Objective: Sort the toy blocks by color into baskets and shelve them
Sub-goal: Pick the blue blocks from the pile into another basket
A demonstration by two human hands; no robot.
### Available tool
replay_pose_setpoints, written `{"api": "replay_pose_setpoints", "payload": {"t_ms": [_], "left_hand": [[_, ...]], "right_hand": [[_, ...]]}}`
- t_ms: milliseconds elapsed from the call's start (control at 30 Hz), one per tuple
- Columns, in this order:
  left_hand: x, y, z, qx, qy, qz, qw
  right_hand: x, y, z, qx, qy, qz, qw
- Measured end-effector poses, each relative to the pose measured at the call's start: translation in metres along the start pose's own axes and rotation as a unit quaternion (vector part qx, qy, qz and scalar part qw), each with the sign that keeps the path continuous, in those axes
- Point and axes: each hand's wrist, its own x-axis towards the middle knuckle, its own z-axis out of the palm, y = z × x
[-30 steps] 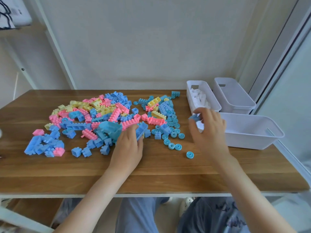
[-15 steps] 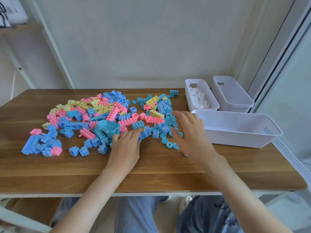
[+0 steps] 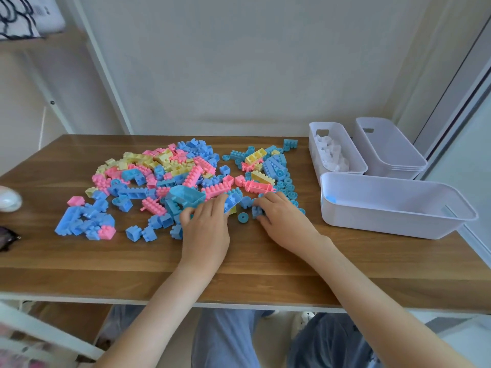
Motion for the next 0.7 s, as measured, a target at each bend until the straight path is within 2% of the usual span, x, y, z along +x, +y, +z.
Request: {"api": "replay_pose_setpoints", "payload": {"t_ms": [133, 300, 433, 700], "left_hand": [[0.0, 0.0, 0.001, 0.008, -0.023, 0.001, 1.0], [0.002, 0.002, -0.001, -0.036, -0.088, -0.01, 0.995], [0.005, 0.005, -0.004, -0.062, -0.1, -0.015, 0.993], [0.016, 0.022, -0.008, -0.083, -0.08, -0.006, 0.993]], "right_hand": [[-0.002, 0.0, -0.002, 0.045, 0.029, 0.003, 0.999], [-0.01, 0.0, -0.017, 0.097, 0.144, 0.011, 0.985], [-0.02, 0.015, -0.041, 0.114, 0.206, 0.026, 0.972], [-0.045, 0.052, -0.061, 0.101, 0.24, 0.065, 0.963]]}}
